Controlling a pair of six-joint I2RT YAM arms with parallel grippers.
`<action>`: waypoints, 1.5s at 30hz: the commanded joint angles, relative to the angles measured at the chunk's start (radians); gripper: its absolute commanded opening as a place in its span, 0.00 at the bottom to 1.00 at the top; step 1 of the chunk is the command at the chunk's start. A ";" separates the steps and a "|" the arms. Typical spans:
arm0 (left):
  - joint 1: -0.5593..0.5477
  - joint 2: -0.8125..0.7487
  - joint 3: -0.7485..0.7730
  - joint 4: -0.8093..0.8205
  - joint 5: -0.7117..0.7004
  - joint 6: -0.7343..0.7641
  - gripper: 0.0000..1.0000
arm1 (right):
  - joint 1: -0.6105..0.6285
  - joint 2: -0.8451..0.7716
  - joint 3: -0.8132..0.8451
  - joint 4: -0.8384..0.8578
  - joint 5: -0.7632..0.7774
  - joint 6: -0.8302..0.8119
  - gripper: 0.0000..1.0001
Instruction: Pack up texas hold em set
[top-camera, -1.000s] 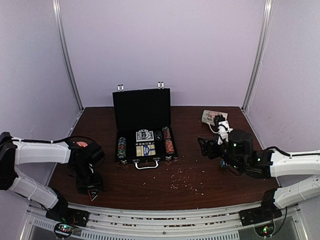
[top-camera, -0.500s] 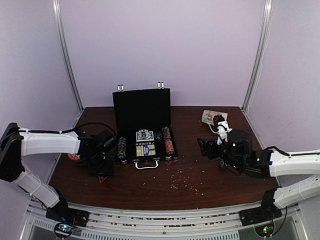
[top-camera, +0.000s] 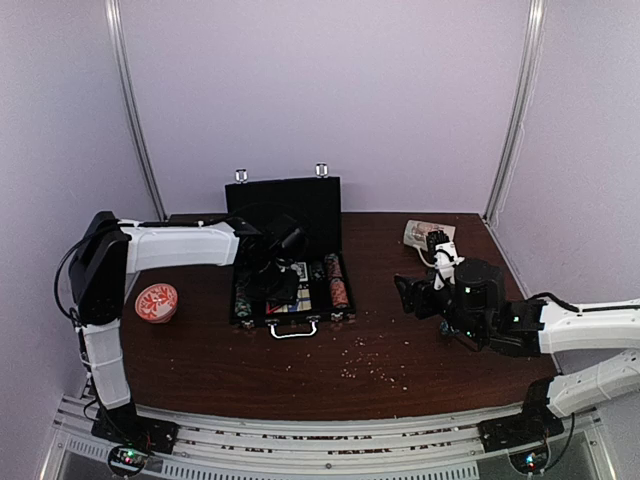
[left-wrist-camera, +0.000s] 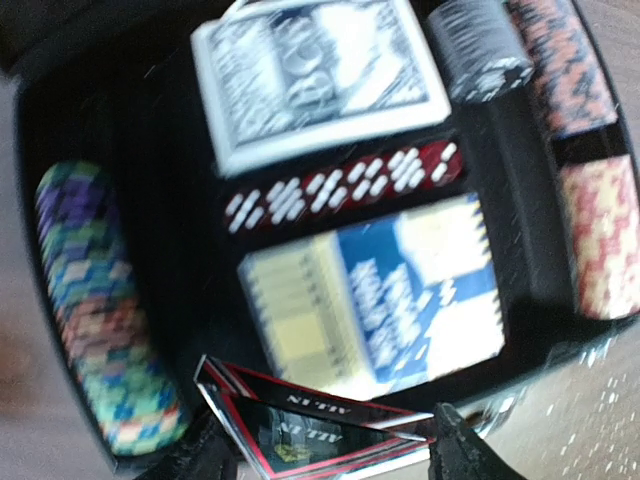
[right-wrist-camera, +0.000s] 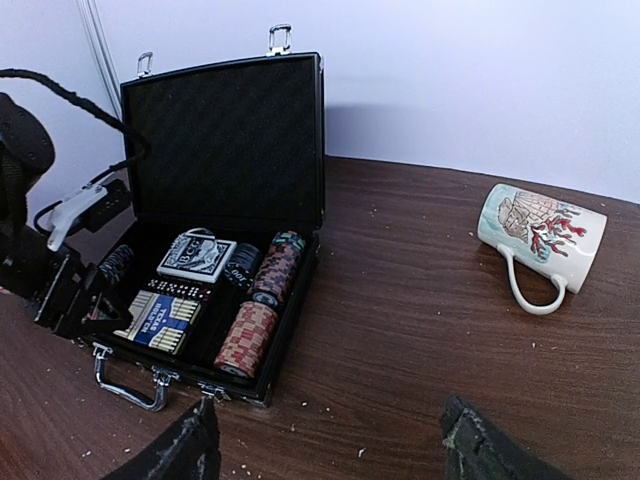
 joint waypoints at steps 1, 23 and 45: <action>-0.001 0.076 0.133 0.017 -0.035 0.082 0.59 | -0.005 0.007 0.029 -0.007 0.006 0.009 0.76; 0.001 0.200 0.213 -0.035 0.037 0.061 0.76 | -0.006 0.014 0.034 -0.014 0.007 0.006 0.76; 0.043 -0.281 0.009 0.187 0.011 0.281 0.94 | -0.090 -0.240 0.054 -0.368 0.115 0.146 1.00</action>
